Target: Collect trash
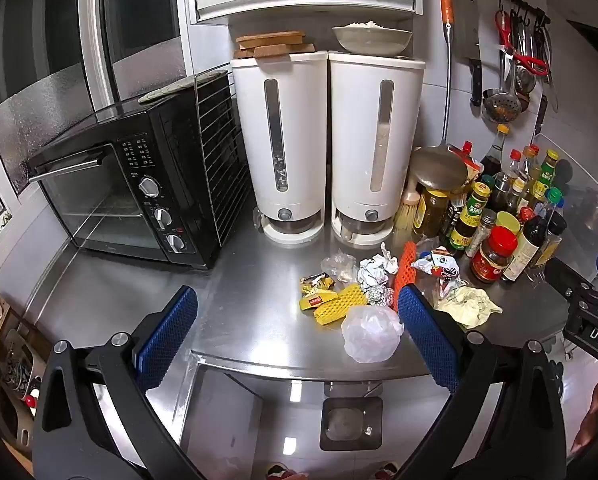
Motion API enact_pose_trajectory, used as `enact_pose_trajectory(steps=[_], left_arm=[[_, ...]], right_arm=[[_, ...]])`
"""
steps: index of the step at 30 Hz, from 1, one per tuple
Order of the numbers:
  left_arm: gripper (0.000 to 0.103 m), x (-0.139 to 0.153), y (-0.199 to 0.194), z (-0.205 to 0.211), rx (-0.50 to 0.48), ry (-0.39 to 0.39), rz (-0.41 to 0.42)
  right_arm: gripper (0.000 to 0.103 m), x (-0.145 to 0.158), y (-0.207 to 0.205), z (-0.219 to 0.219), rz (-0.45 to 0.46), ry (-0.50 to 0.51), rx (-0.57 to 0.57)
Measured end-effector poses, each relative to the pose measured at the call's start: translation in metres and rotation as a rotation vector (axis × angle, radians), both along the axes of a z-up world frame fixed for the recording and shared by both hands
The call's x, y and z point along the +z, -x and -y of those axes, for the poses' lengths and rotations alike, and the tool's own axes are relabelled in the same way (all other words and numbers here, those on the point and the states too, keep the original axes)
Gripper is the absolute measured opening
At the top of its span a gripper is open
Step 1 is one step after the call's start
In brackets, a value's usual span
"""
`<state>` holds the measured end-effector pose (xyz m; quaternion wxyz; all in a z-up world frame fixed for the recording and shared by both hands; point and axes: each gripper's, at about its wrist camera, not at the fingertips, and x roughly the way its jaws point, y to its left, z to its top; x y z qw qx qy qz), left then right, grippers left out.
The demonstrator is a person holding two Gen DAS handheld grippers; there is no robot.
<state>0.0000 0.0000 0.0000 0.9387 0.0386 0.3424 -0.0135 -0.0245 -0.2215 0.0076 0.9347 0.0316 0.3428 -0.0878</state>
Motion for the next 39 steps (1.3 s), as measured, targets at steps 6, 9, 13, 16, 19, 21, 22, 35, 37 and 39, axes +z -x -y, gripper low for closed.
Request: enact_pose_trajectory(steps=[6, 9, 13, 16, 19, 21, 22, 35, 37, 39], left_arm=[[0.095, -0.0002, -0.0002, 0.0001, 0.0, -0.003, -0.003], [0.095, 0.0, -0.0005, 0.0004, 0.0, -0.004, -0.003], [0.095, -0.0004, -0.0004, -0.0001, 0.002, -0.004, -0.002], [0.095, -0.0012, -0.0011, -0.0006, 0.004, -0.002, -0.003], [0.095, -0.0008, 0.0, 0.0004, 0.002, -0.003, -0.003], [0.095, -0.003, 0.0016, 0.0006, 0.001, -0.003, -0.002], [0.095, -0.0034, 0.0018, 0.0009, 0.0, -0.004, -0.002], [0.095, -0.0044, 0.0054, 0.0021, -0.001, -0.003, -0.004], [0.095, -0.0036, 0.0066, 0.0023, -0.001, -0.003, -0.004], [0.095, -0.0039, 0.0081, 0.0031, -0.001, -0.005, -0.004]], right_arm=[[0.1, 0.0005, 0.0028, -0.0004, 0.004, -0.006, 0.003], [0.1, 0.0008, 0.0042, -0.0006, 0.004, -0.004, 0.002], [0.1, -0.0008, 0.0028, 0.0007, 0.004, -0.013, 0.003], [0.1, -0.0012, 0.0016, 0.0014, 0.002, -0.013, 0.002], [0.1, -0.0013, 0.0025, 0.0019, 0.001, -0.012, 0.005], [0.1, -0.0007, 0.0023, -0.0003, 0.0, -0.011, 0.003], [0.1, 0.0, 0.0027, -0.0002, 0.0, -0.011, 0.004], [0.1, -0.0017, 0.0046, 0.0008, 0.0, -0.017, 0.001], [0.1, -0.0015, 0.0054, 0.0006, 0.001, -0.016, 0.002], [0.1, -0.0016, 0.005, 0.001, 0.002, -0.018, 0.0]])
